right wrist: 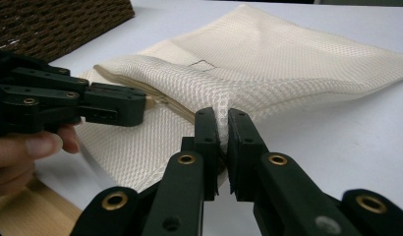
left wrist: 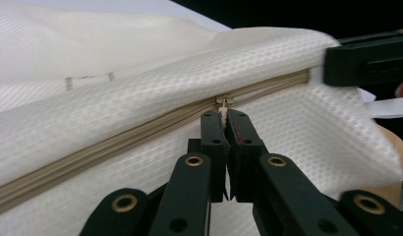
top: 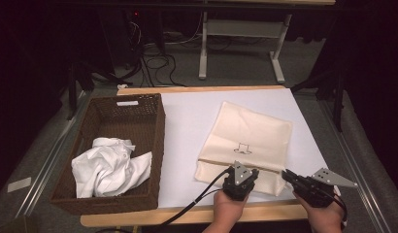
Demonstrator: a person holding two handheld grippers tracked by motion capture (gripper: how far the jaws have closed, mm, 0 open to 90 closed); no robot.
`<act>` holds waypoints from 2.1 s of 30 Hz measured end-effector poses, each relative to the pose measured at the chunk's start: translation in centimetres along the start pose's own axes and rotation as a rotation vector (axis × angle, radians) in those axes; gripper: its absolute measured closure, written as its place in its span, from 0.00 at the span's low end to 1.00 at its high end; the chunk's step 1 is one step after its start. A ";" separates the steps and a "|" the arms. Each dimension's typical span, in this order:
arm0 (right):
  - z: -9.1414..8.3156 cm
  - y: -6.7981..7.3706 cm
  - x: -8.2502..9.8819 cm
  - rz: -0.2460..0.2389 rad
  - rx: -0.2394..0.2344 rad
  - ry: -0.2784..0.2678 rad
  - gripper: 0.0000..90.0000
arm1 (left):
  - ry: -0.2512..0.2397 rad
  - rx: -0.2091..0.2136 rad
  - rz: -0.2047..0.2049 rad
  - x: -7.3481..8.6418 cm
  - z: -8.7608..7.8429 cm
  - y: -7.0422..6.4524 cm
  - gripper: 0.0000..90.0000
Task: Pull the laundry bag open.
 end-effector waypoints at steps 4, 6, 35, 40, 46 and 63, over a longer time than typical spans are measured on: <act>-0.1 -0.3 -0.2 0.012 0.002 -0.007 0.95 | 0.006 -0.027 -0.020 0.5 -0.9 1.7 0.97; -0.1 -0.3 -0.2 0.012 0.005 -0.008 0.95 | 0.007 -0.042 -0.023 0.7 -1.4 2.4 0.97; -0.1 -0.3 0.0 0.014 0.007 0.002 0.95 | 0.067 -0.133 -0.026 2.6 -5.1 7.7 0.97; -0.2 -0.5 0.0 0.013 0.015 -0.001 0.95 | 0.086 -0.171 -0.037 2.9 -5.7 8.9 0.97; -0.2 -0.5 0.0 0.012 0.005 0.001 0.95 | 0.135 -0.221 0.010 3.6 -6.7 10.6 0.96; -0.8 -1.4 0.0 0.036 0.027 -0.010 0.95 | 0.208 -0.314 0.030 4.7 -8.2 13.8 0.96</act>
Point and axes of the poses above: each handheld gripper's, and its own axes: z roughly forward along the jaws, x roughly out of its underside, y roughly to its left, the point moved 10 cm from there along z, roughly forward along the jaws, and after that the axes turned 12 degrees about z, right-handed, at the moved point
